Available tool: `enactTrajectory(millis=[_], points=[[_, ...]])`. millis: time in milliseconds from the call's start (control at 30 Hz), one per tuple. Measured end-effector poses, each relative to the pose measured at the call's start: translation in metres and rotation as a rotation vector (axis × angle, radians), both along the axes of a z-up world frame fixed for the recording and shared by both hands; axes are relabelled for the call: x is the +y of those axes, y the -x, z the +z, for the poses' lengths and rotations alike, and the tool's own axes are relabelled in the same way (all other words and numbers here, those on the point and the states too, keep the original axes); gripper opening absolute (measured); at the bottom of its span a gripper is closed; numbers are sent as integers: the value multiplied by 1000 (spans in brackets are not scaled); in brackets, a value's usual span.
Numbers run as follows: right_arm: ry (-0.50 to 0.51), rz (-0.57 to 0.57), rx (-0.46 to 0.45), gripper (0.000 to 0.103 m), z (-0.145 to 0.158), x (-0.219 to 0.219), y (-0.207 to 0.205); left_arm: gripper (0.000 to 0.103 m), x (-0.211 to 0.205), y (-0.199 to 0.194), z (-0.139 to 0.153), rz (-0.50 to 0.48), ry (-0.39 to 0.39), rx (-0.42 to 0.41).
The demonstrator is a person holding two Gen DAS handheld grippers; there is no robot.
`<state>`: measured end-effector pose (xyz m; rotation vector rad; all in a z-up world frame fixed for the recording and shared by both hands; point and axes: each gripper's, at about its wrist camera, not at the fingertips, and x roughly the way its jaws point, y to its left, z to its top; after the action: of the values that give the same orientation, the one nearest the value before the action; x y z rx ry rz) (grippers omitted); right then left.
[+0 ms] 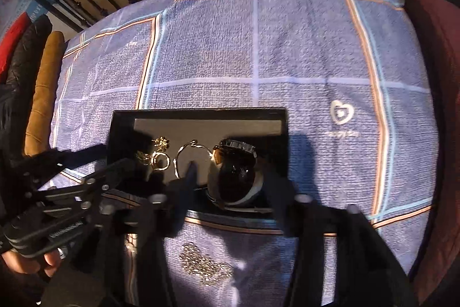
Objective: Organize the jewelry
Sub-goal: 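Open both tools to drop the earring and ring into the box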
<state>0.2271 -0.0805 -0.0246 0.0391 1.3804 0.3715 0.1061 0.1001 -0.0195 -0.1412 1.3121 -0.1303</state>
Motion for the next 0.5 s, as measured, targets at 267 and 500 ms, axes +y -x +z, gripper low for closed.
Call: enactTrajectory(millis=[267, 500], points=[[-50, -39, -12, 68, 18, -23, 32, 74, 20, 55, 2, 8, -38, 2], [-60, -92, 125, 68, -18, -45, 102, 73, 16, 104, -37, 2, -66, 103]])
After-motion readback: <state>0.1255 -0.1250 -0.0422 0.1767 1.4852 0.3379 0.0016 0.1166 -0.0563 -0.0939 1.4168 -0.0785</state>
